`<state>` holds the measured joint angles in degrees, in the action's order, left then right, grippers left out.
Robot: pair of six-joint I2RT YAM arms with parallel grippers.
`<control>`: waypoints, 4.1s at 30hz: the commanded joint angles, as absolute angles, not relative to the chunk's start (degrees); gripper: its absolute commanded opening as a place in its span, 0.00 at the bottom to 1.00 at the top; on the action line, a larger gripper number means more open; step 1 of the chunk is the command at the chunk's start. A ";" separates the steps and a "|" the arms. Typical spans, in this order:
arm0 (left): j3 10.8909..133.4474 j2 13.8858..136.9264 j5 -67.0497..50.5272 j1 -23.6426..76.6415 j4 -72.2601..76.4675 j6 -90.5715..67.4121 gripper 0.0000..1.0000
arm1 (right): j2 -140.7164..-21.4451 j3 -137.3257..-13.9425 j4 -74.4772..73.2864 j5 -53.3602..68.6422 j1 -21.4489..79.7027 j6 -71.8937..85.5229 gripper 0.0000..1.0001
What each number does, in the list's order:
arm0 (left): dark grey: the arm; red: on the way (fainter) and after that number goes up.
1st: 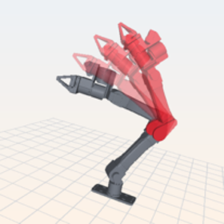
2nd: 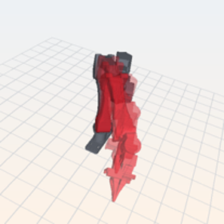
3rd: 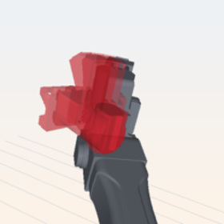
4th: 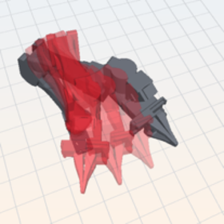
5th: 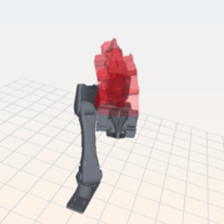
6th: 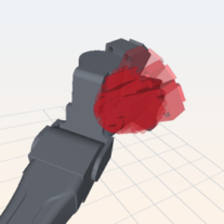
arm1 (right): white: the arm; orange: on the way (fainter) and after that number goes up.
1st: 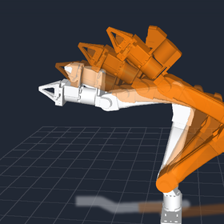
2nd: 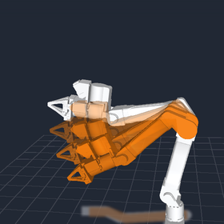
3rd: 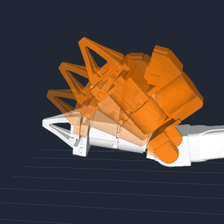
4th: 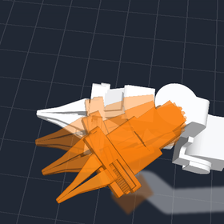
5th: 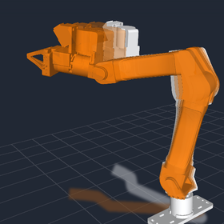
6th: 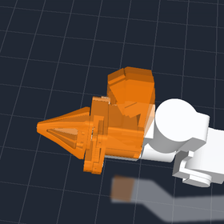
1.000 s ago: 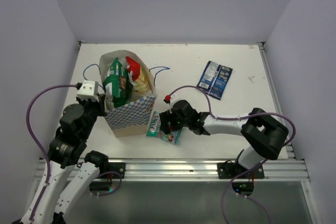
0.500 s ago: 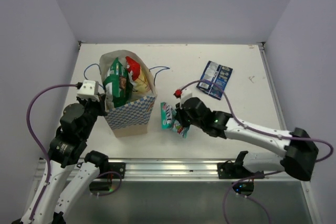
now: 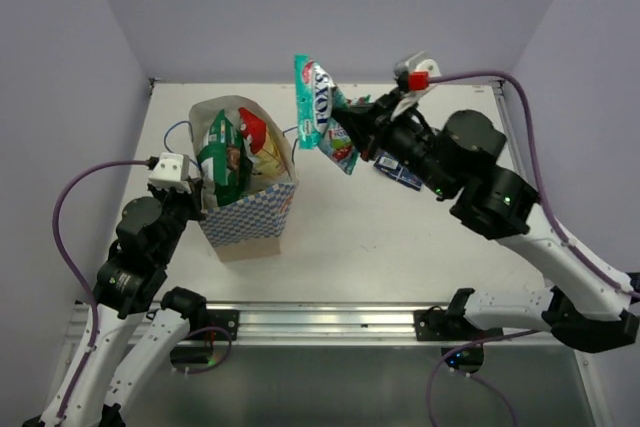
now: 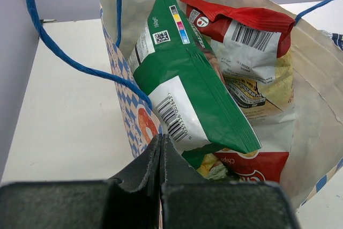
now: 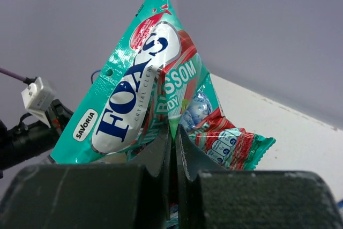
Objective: Place the snacks into the paper bag
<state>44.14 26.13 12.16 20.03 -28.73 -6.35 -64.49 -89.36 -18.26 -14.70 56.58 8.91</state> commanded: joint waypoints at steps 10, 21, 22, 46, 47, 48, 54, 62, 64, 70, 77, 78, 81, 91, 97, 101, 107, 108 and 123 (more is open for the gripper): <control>43.68 26.54 10.72 20.39 -25.23 -5.45 0.00 | -86.39 -99.48 -9.41 0.00 56.69 3.17 0.00; 43.42 25.93 10.55 20.39 -25.05 -5.45 0.00 | -95.00 -103.01 -10.11 6.68 57.13 5.88 0.00; 43.42 26.01 10.55 20.39 -25.05 -5.45 0.00 | -95.36 -102.57 -10.19 7.03 57.22 6.06 0.00; 43.33 24.87 10.55 20.39 -24.96 -5.27 0.00 | -108.18 -105.55 -15.91 5.18 61.26 1.85 0.00; 43.24 24.79 10.55 20.39 -24.96 -5.27 0.00 | -108.80 -107.91 -16.43 5.19 61.26 1.76 0.00; 43.24 24.79 10.55 20.39 -25.05 -5.19 0.00 | -110.29 -109.06 -16.70 5.27 61.26 1.67 0.00; 43.24 24.61 10.63 20.39 -25.05 -5.19 0.00 | -113.73 -114.52 -18.28 4.84 61.26 0.53 0.00; 43.15 24.52 10.55 20.39 -24.96 -5.10 0.00 | -114.61 -114.61 -18.28 4.13 61.26 0.35 0.00; 43.15 24.52 10.63 20.39 -24.96 -5.19 0.00 | -114.17 -112.95 -18.45 4.22 61.35 0.44 0.00; 43.07 24.26 10.72 20.39 -24.79 -5.10 0.00 | -106.01 -102.86 -19.51 3.96 61.26 0.79 0.00; 43.07 24.26 10.37 20.39 -24.70 -5.18 0.00 | -97.74 -98.44 -26.63 4.92 61.52 0.35 0.38; 42.98 24.34 10.37 20.39 -24.52 -5.10 0.00 | -96.95 -98.44 -26.37 4.75 61.44 0.44 0.55; 42.89 24.78 10.20 20.39 -24.43 -5.19 0.00 | -94.05 -101.50 -24.44 3.70 61.52 0.44 0.88; 42.71 24.08 10.28 20.39 -24.52 -5.19 0.00 | -87.89 -109.70 -27.06 -21.86 57.76 -7.13 0.99; 42.71 24.17 9.85 20.48 -24.43 -5.19 0.00 | -87.53 -98.89 -27.16 -28.55 37.55 6.32 0.99; 42.54 23.82 9.67 20.39 -24.35 -5.19 0.00 | -94.90 -100.71 -30.66 -27.77 27.01 15.53 0.99; 42.36 23.64 9.40 20.39 -24.26 -5.18 0.00 | -114.23 -111.96 -36.28 -28.30 25.22 17.14 0.99; 42.36 23.64 9.40 20.39 -24.17 -5.10 0.00 | -116.43 -113.54 -37.43 -28.74 25.14 17.49 0.98; 42.36 22.68 9.14 20.39 -24.17 -5.01 0.00 | -128.23 -107.14 -42.45 -32.17 20.74 25.22 0.98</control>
